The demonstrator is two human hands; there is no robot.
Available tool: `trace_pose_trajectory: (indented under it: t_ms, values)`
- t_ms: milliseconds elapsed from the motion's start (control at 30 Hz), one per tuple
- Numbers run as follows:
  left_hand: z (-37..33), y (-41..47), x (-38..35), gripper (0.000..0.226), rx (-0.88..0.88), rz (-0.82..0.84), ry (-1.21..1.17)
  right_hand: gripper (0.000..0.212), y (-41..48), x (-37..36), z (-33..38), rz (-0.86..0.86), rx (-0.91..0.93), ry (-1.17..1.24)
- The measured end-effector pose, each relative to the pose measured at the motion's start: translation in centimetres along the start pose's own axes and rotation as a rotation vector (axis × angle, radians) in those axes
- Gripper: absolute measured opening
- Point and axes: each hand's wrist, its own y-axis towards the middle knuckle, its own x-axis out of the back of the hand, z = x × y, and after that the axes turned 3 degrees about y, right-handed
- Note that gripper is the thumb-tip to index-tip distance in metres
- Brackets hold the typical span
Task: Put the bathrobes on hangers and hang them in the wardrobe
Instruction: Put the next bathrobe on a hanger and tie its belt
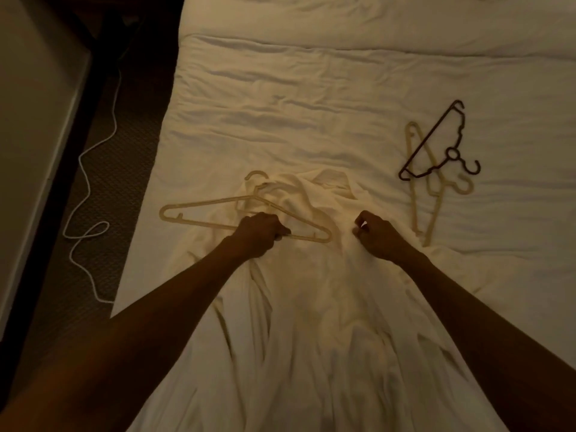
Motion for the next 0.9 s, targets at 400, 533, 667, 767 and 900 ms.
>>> trace_pose_trajectory:
  t_ms: [400,533,667,767,900]
  values:
    - [-3.8,-0.6,-1.0,0.028,0.212,-0.312,-0.399,0.018,-2.3,-0.4,-0.1,0.400,0.017,0.146]
    - [1.3,-5.6,-1.3,0.027,0.351,-0.541,-0.071,0.011,-1.9,-4.1,0.9,0.167,0.081,0.069]
    - [4.0,-8.1,-1.9,0.042,0.638,-0.288,-0.073,0.018,-1.9,-8.5,3.7,0.002,0.304,0.066]
    - [4.6,-8.1,-2.4,0.026,0.658,-0.206,-0.347,0.029,-1.7,-11.6,5.7,0.080,0.457,0.081]
    - [4.4,-8.3,-2.3,0.012,0.590,-0.261,-0.803,0.039,-1.6,-14.7,6.5,0.195,0.527,-0.002]
